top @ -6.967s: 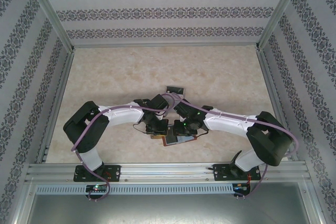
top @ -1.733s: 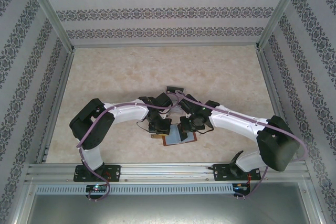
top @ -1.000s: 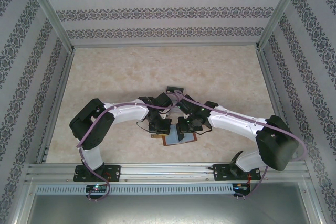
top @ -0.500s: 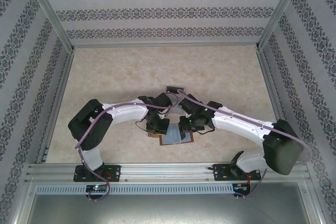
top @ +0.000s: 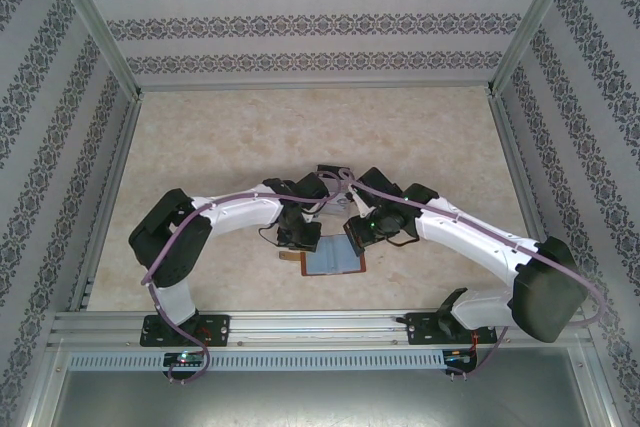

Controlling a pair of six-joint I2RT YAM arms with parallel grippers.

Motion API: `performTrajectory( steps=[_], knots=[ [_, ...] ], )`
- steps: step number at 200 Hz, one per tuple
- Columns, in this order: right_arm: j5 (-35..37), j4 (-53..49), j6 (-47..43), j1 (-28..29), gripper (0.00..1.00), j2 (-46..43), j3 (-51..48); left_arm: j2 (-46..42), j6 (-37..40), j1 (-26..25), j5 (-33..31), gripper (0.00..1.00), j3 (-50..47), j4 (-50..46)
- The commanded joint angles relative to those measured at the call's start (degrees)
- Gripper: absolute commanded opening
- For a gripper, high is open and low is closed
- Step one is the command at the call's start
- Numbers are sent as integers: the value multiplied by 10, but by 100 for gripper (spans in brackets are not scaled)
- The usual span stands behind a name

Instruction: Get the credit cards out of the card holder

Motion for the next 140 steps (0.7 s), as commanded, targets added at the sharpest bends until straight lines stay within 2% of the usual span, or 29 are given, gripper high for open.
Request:
performTrajectory(
  steps=[1,39,63,90,140],
  knots=[
    [-18,-25,-167,-12,5,-9,21,-29,6,5,-17,14,-3,-19],
    [4,-53,-392,-15,4,-7,41,-60,-4,14,-27,14,-30,-3],
    [-6,-57,-494,-26,4,-4,58,-84,-9,24,-32,15,-51,5],
    [-31,-92,-553,-50,4,32,112,-103,-14,36,-34,15,-78,9],
    [-63,-133,-607,-86,5,126,223,-149,-24,52,-35,16,-131,14]
  ],
)
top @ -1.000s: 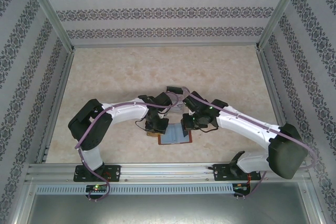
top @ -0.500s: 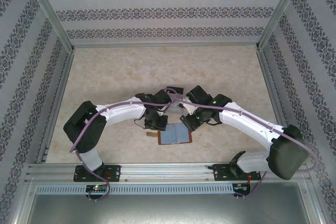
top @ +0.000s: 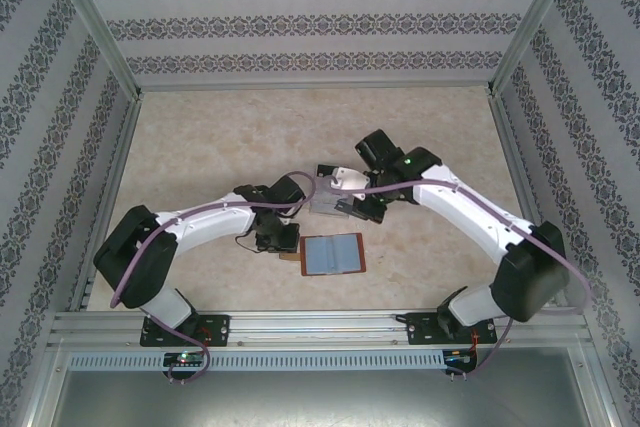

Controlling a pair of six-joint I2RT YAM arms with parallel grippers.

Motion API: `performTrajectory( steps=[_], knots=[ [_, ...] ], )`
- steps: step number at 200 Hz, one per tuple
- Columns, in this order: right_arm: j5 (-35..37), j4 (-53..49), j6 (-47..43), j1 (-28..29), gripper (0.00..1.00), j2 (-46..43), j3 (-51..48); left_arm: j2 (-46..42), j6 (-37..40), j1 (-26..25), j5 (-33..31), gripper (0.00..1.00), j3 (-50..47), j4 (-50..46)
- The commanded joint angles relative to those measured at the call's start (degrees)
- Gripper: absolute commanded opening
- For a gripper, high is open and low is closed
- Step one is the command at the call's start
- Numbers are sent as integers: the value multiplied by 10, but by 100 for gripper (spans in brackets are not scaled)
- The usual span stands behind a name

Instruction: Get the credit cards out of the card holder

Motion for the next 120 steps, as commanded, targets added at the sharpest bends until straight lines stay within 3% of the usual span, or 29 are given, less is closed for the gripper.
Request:
performTrajectory(
  steps=[1,120],
  knots=[
    [-28,-40,-60,-13,5,41,51,-31,-10,12,-11,16,-20,3],
    [-16,-170,-135,-61,5,306,382,-112,-15,55,-17,17,-87,-17]
  ],
)
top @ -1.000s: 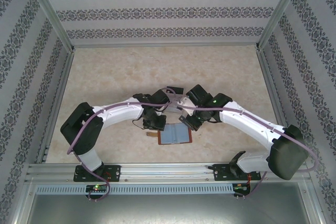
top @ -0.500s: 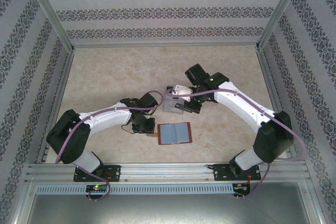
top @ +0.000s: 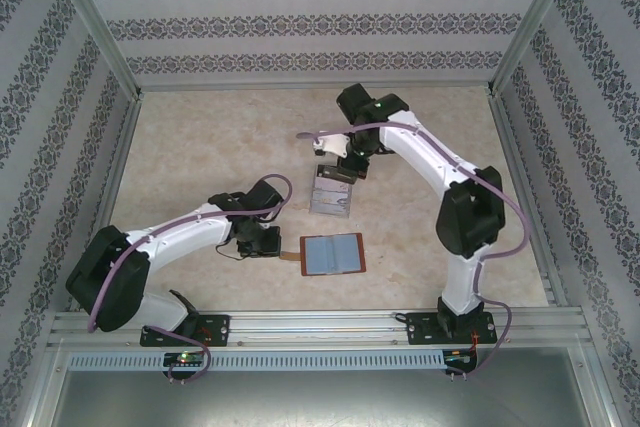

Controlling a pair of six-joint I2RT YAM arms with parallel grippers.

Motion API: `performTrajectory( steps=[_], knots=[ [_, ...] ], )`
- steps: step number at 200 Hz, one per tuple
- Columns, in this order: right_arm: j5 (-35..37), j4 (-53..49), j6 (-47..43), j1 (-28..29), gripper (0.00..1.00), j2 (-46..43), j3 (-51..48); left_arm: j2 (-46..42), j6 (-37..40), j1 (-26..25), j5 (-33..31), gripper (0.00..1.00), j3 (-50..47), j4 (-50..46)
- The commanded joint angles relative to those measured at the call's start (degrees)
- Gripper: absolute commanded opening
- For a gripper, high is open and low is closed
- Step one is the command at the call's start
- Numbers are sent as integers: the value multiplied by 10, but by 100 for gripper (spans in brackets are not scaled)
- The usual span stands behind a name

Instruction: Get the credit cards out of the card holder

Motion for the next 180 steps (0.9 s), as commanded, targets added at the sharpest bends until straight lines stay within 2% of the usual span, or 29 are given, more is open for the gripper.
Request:
performTrajectory(
  steps=[1,94,180],
  knots=[
    [0,-52,-28,-9,5,41,59,-17,-7,13,-7,17,-8,-17],
    [9,-112,-40,-17,6,183,228,-29,5,40,-6,17,-11,-38],
    [-14,-154,-31,-13,11,233,263,-28,9,49,-4,18,-15,-37]
  ],
)
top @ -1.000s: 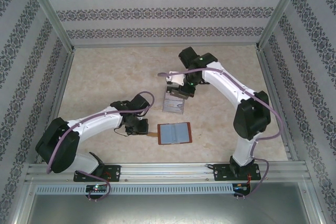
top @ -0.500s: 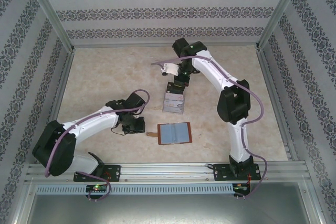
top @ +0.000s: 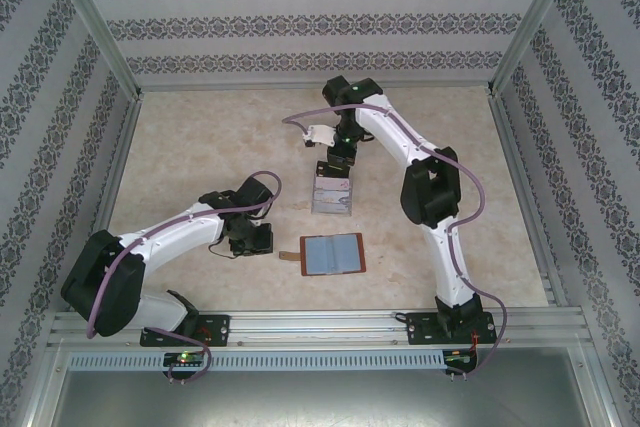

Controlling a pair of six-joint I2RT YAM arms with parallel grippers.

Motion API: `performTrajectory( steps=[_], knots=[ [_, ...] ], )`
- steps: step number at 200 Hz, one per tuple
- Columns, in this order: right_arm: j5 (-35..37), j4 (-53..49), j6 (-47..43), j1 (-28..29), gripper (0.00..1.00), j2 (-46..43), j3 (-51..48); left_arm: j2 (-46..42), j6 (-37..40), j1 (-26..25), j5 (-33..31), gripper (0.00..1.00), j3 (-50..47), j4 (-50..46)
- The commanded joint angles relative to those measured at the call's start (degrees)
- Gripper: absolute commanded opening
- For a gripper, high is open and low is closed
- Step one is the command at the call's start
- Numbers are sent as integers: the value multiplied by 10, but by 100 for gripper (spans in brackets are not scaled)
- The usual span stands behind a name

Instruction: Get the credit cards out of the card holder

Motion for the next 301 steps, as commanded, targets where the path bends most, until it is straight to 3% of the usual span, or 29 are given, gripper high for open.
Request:
performTrajectory(
  steps=[1,75,106,163,190,201,207,225,231,239,269,301],
  knots=[
    [-12,-31,-2,0,11,17,16,-11,9,9,-4,17,-3,-25],
    [6,-38,8,-1,20,8,24,-9,15,14,-5,17,-1,-22],
    [21,-25,27,-6,24,-12,15,2,26,21,-34,18,10,-29],
    [52,95,85,-20,42,-108,-120,22,42,48,-65,23,26,-6],
    [55,167,133,-32,52,-169,-216,24,51,64,-100,40,42,-5],
    [60,199,150,-38,68,-196,-260,24,58,72,-117,50,50,-7],
    [62,218,160,-42,77,-211,-286,23,64,76,-125,57,53,-8],
    [64,271,195,-59,82,-258,-361,21,78,94,-145,82,61,-2],
    [65,289,207,-65,96,-273,-386,20,81,99,-153,89,63,1],
    [68,312,224,-74,98,-292,-416,19,85,106,-161,99,64,5],
    [98,400,274,-109,98,-352,-526,25,105,129,-223,100,80,9],
    [143,523,347,-153,98,-402,-647,23,138,137,-354,100,73,51]
  ],
)
